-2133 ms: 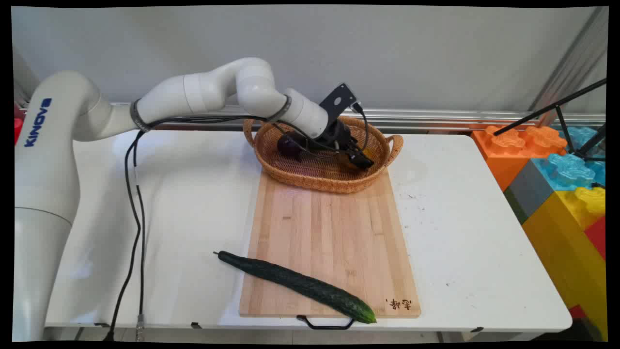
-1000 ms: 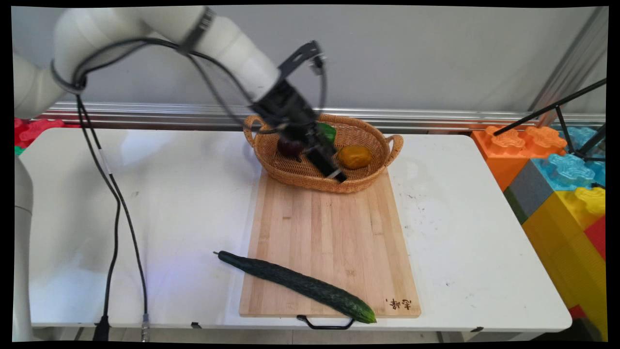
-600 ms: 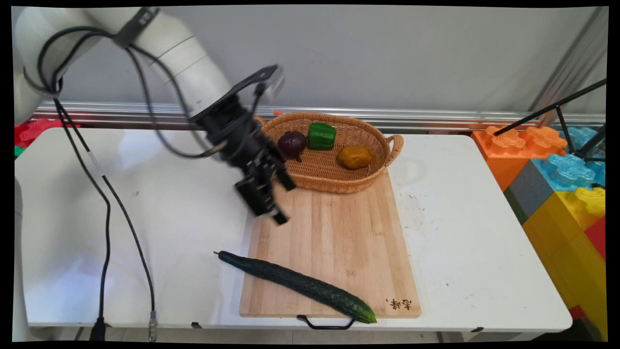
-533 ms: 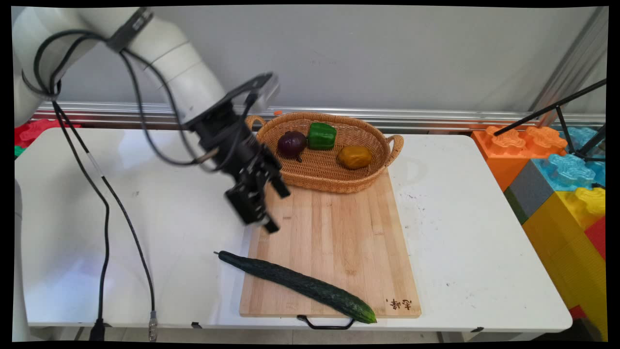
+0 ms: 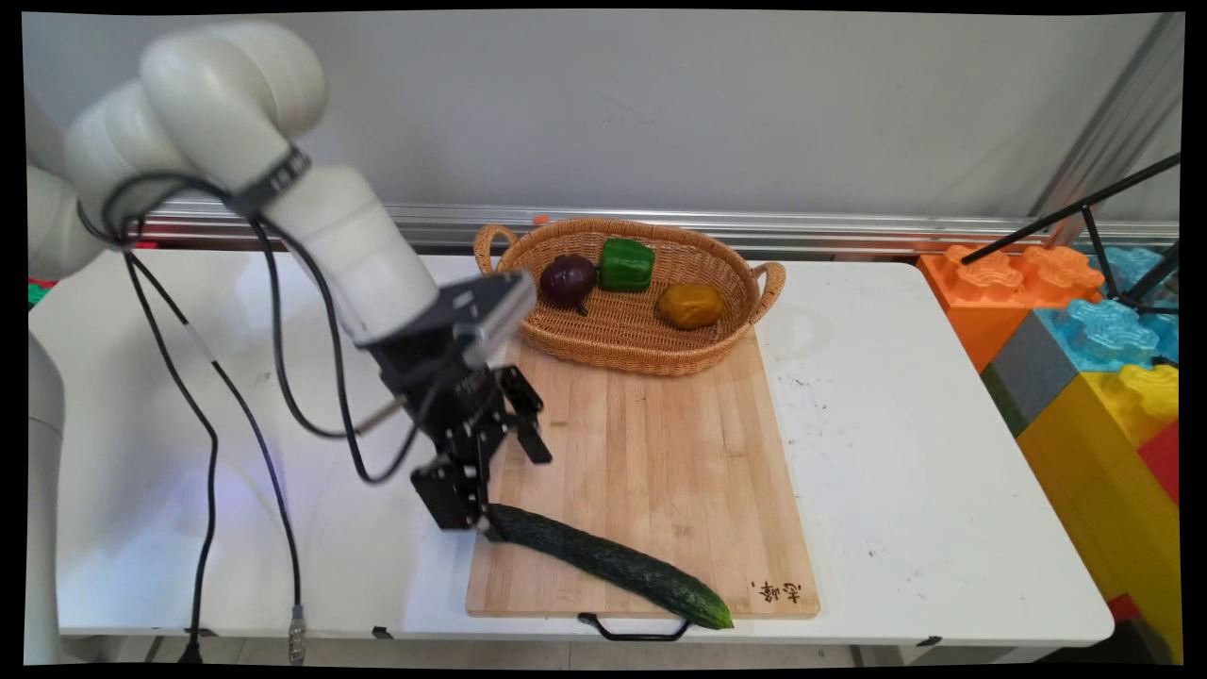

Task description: Pick up the cucumber from the cutting board

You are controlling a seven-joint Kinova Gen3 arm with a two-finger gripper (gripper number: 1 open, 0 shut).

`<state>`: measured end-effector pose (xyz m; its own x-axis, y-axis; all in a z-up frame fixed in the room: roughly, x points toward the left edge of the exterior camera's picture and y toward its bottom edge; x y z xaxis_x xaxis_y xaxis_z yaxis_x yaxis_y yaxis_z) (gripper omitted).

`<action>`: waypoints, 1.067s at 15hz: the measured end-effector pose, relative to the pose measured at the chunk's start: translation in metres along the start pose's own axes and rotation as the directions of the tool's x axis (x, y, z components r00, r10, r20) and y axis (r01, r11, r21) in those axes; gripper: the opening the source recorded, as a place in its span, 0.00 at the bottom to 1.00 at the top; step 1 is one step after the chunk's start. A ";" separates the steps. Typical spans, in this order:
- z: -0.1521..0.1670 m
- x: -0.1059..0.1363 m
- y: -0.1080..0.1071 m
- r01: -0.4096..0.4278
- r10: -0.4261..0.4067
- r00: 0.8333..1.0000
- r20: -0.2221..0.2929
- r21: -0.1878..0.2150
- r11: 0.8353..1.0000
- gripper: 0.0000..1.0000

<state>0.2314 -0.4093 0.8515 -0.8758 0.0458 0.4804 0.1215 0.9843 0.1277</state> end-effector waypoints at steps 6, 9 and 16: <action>0.058 0.005 0.004 -0.093 0.093 0.996 0.003 0.036 0.995 1.00; 0.079 0.010 0.004 -0.119 0.119 0.993 0.004 0.058 0.991 1.00; 0.112 0.018 0.001 -0.153 0.153 0.988 0.013 0.108 0.982 0.00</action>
<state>0.1630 -0.3887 0.7628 -0.8530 0.1978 0.4830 0.2030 0.9783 -0.0422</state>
